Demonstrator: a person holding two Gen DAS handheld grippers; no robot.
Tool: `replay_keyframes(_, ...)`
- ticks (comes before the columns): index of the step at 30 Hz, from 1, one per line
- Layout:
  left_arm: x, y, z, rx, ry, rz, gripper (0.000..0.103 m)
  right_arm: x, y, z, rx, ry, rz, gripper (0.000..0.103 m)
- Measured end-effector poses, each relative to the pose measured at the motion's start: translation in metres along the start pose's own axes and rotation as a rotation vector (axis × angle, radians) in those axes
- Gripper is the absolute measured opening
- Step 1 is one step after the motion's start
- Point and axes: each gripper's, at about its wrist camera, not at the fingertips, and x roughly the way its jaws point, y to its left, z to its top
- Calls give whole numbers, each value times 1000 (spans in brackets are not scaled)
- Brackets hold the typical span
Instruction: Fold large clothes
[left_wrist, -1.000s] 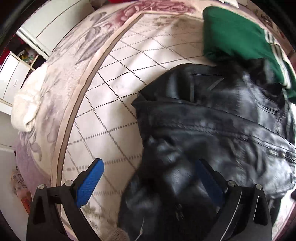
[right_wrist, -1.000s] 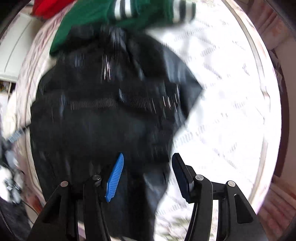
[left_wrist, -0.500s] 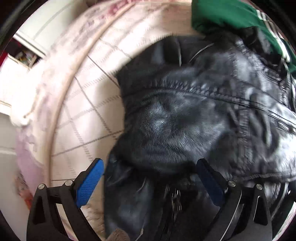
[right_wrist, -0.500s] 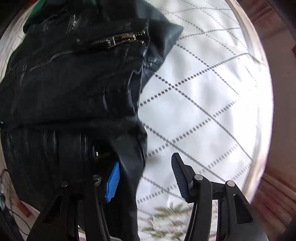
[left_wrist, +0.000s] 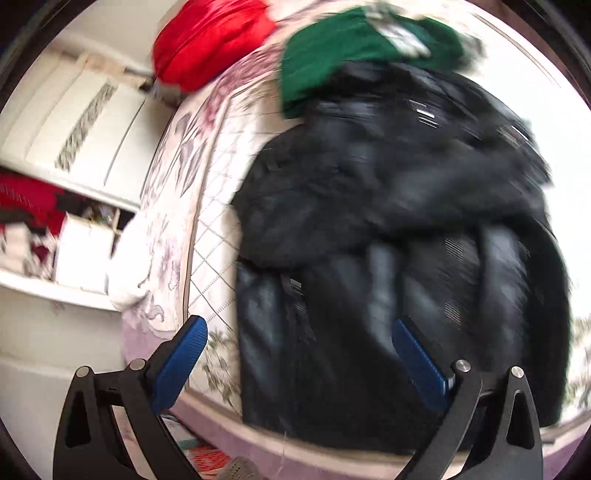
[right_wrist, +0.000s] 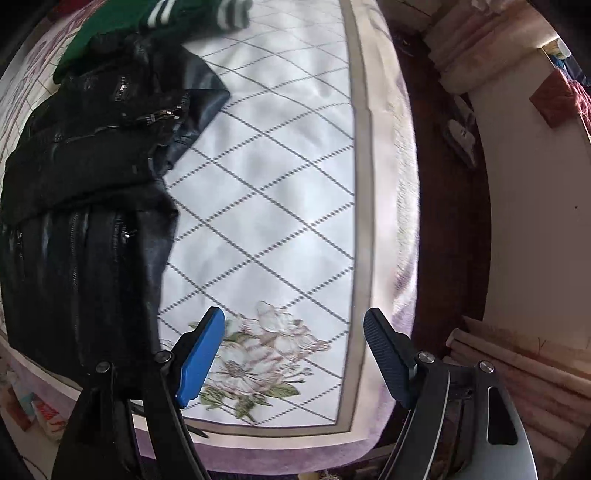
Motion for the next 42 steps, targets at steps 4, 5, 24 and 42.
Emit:
replay_keyframes(4, -29, -90, -16, 91, 71, 17, 103, 26, -51, 5, -28, 24, -23, 79)
replay_keyframes(5, -33, -107, -19, 102, 80, 23, 103, 34, -63, 3, -36, 36, -28, 79)
replay_keyframes(24, 20, -186, -22, 79, 210, 81, 65, 133, -99, 105, 94, 134, 1050, 79)
replay_keyframes(42, 0, -124, -19, -87, 193, -115, 5, 150, 103, 208, 204, 241, 1139, 26)
